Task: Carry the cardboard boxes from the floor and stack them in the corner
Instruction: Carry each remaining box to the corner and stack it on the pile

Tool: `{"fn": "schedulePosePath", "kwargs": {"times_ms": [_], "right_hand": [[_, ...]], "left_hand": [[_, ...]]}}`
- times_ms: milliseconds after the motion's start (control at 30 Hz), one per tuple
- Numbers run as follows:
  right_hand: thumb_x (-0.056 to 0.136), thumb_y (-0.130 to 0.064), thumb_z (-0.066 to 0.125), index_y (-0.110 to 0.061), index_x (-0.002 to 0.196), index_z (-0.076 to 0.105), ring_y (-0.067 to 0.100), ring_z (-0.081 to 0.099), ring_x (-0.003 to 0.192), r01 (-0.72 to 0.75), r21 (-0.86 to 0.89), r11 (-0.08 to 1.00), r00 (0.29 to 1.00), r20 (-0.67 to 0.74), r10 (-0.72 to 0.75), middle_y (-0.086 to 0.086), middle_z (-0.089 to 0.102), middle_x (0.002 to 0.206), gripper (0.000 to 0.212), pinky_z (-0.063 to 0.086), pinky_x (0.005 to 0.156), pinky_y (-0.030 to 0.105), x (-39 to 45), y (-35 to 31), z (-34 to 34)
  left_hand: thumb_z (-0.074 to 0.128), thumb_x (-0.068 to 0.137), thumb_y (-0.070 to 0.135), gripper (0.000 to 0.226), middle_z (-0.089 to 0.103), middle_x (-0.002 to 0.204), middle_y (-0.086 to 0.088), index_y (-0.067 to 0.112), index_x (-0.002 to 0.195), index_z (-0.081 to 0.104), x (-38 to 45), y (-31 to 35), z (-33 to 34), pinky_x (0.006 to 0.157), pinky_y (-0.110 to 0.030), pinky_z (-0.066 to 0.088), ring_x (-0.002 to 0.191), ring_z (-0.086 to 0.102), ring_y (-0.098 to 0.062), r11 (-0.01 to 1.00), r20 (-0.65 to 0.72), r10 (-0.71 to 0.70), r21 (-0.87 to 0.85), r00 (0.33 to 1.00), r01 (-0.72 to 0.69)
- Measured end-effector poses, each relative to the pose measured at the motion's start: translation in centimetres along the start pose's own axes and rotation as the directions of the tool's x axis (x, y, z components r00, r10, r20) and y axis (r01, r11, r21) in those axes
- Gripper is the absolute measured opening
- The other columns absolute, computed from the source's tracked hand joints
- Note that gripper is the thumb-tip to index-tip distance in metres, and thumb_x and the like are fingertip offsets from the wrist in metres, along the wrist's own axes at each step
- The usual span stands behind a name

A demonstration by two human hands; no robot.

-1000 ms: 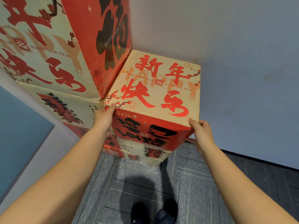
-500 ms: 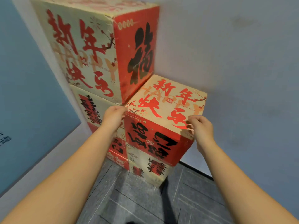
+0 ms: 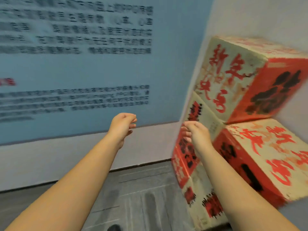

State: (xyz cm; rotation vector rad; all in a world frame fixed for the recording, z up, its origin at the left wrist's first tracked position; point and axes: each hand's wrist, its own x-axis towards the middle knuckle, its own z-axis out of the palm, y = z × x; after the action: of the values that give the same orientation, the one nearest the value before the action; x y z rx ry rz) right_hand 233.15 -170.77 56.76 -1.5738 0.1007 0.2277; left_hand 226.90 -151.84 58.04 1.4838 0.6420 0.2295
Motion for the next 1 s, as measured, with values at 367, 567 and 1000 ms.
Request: {"fn": "schedulePosePath", "kwargs": {"times_ms": [367,567,1000], "right_hand": [[0.09,-0.011,0.053,-0.017,0.072,0.055,0.01,0.049,0.063,0.053,-0.096,0.994,0.806,0.591,0.014,0.001,0.055,0.073,0.019,0.038,0.058,0.02,-10.5,-0.3,29.2],[0.09,-0.013,0.054,-0.017,0.074,0.057,0.013,0.053,0.067,0.057,-0.117,0.991,0.599,0.799,0.06,0.001,0.058,0.076,0.018,0.042,0.061,0.022,-22.3,1.8,46.0],[0.091,-0.007,0.051,-0.013,0.068,0.052,0.013,0.048,0.06,0.104,-0.162,0.981,0.127,0.981,0.148,0.004,0.053,0.068,0.024,0.037,0.058,0.022,-43.6,5.8,70.9]], "left_hand": [[0.046,0.095,0.017,0.02,0.055,0.105,-0.006,0.021,0.076,0.05,-8.3,-0.9,-29.6,0.084,-0.03,0.036,0.077,0.052,-0.01,0.987,-0.551,-0.03,-0.15,0.834,-0.063],[0.045,0.095,0.018,0.019,0.056,0.107,-0.006,0.022,0.077,0.051,-16.1,-2.2,-47.6,0.084,-0.03,0.037,0.096,0.053,-0.019,0.986,-0.767,-0.052,-0.143,0.64,-0.091],[0.047,0.094,0.016,0.022,0.057,0.08,0.006,0.022,0.073,0.049,-29.7,-7.2,-70.8,0.066,-0.023,0.036,0.069,0.051,-0.007,0.944,-0.969,-0.197,-0.228,0.149,-0.239]]}}
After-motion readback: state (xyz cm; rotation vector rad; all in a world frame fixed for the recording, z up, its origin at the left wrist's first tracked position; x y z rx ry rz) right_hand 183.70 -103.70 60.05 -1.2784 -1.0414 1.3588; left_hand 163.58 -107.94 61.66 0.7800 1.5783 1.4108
